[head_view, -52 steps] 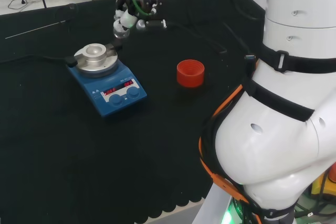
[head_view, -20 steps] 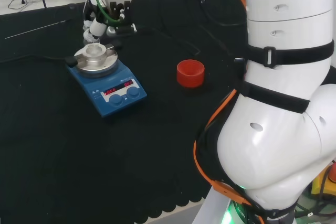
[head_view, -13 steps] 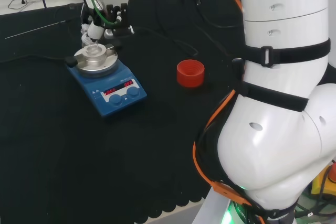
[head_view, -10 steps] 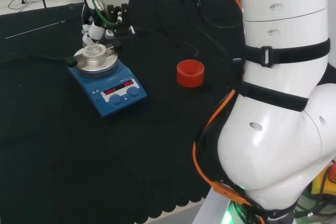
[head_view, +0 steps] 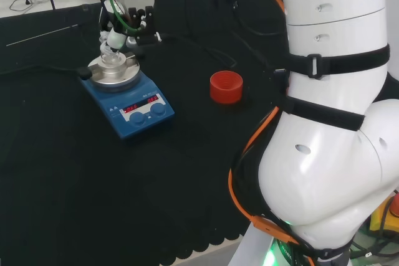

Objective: Place the round-bottom flask on the heater.

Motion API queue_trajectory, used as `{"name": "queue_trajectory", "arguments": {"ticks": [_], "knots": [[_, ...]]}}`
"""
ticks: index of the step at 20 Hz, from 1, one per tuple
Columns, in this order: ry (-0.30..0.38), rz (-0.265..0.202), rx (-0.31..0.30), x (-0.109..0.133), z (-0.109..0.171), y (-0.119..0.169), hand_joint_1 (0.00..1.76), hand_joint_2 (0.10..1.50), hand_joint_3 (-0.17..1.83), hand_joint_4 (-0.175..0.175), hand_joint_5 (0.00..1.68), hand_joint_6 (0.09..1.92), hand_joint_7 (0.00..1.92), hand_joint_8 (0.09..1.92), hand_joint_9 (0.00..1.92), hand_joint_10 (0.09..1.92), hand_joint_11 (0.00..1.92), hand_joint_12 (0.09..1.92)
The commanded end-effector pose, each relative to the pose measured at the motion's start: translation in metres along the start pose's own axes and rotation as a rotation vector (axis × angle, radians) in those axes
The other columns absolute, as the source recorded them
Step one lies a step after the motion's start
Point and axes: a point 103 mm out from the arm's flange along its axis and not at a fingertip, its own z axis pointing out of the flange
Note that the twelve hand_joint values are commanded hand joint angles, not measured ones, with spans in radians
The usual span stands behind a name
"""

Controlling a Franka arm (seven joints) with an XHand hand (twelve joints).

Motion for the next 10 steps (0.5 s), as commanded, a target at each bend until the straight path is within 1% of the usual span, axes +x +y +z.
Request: {"name": "queue_trajectory", "arguments": {"ticks": [1,5,7,8,10], "knots": [[-0.002,-0.001,0.003,-0.0003,0.0013,0.0019,1.11,0.6,0.92,0.083,1.13,1.05,0.42,0.66,0.57,0.66,0.07,1.37],[-0.007,0.007,0.006,-0.0023,0.0031,0.0025,1.11,0.6,0.92,0.083,1.13,1.05,0.42,0.66,0.57,0.66,0.07,1.37],[0.004,0.01,0.01,-0.0034,0.0037,0.0023,1.11,0.6,0.92,0.083,1.13,1.05,0.42,0.66,0.57,0.66,0.07,1.37],[0.011,0.012,0.012,-0.0043,0.0037,0.0019,1.11,0.62,0.88,0.092,1.12,1.04,0.4,0.66,0.56,0.66,0.06,1.37],[0.009,0.014,0.007,-0.005,0.0035,0.0008,1.09,0.69,0.73,0.142,1.11,0.99,0.37,0.67,0.53,0.68,0.04,1.38]]}}
